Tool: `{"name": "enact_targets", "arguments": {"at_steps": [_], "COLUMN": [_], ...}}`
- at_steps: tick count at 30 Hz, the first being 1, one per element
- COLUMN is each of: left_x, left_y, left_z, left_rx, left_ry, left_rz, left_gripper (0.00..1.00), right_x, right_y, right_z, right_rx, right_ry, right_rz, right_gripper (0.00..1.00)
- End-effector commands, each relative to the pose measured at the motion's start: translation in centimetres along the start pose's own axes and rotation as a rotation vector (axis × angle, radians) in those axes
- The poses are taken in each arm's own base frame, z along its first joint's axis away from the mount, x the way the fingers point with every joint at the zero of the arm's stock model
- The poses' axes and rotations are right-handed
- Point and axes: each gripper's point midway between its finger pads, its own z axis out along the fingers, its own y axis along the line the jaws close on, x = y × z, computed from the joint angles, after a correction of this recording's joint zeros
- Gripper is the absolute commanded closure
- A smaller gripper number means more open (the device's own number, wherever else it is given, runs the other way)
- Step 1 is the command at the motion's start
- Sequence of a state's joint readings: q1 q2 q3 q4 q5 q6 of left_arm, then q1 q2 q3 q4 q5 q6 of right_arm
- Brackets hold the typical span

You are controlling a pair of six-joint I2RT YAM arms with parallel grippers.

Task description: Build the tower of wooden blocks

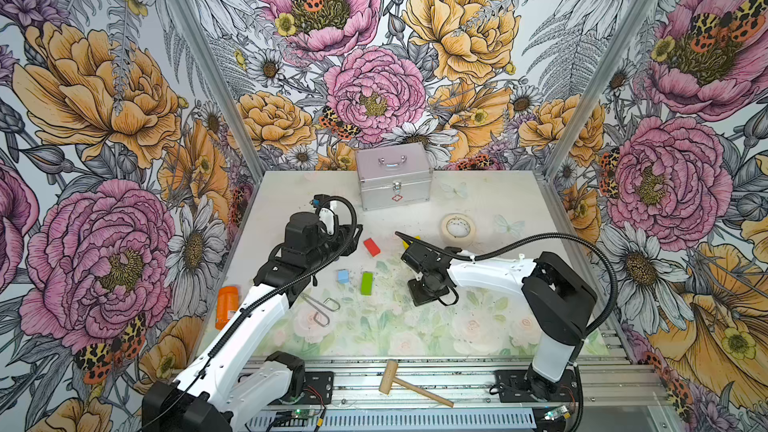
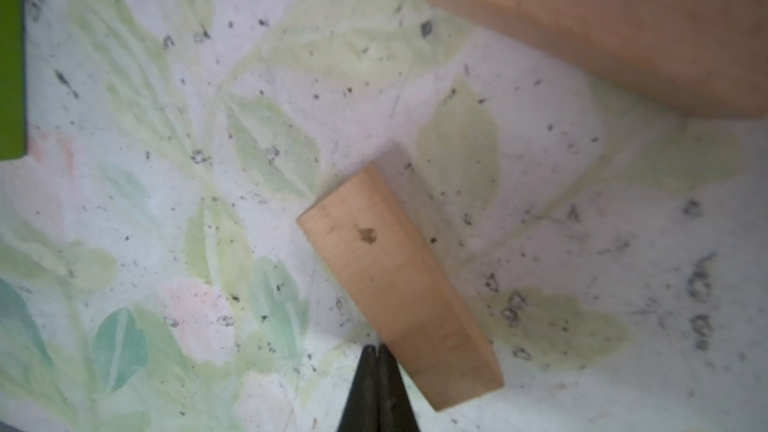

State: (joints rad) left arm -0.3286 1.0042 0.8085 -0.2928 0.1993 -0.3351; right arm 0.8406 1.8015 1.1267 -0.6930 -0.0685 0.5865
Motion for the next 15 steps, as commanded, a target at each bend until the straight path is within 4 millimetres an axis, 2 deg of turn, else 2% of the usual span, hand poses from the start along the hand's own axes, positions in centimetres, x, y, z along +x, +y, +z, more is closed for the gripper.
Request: {"name": "enact_targets", "arguments": {"at_steps": [1, 8, 15], "left_x": [-0.5, -0.4, -0.3], "left_y": [-0.3, -0.4, -0.5], "left_z": [0.0, 0.1, 0.2], "left_rx": [0.020, 0.023, 0.026], "left_ry": [-0.015, -0.014, -0.009], "left_rz": [-0.005, -0.004, -0.003], "left_gripper": [0.43, 0.43, 0.43], "right_x": [-0.6, -1.4, -2.2], "right_y": [-0.8, -1.3, -0.4], "right_z": [0.6, 0.6, 0.6], "right_rx": [0.027, 0.026, -0.005], "right_ry": [-0.015, -0.021, -0.029], "right_rz": [0.012, 0.013, 0.013], "right_gripper": [1.00, 1.00, 1.00]}}
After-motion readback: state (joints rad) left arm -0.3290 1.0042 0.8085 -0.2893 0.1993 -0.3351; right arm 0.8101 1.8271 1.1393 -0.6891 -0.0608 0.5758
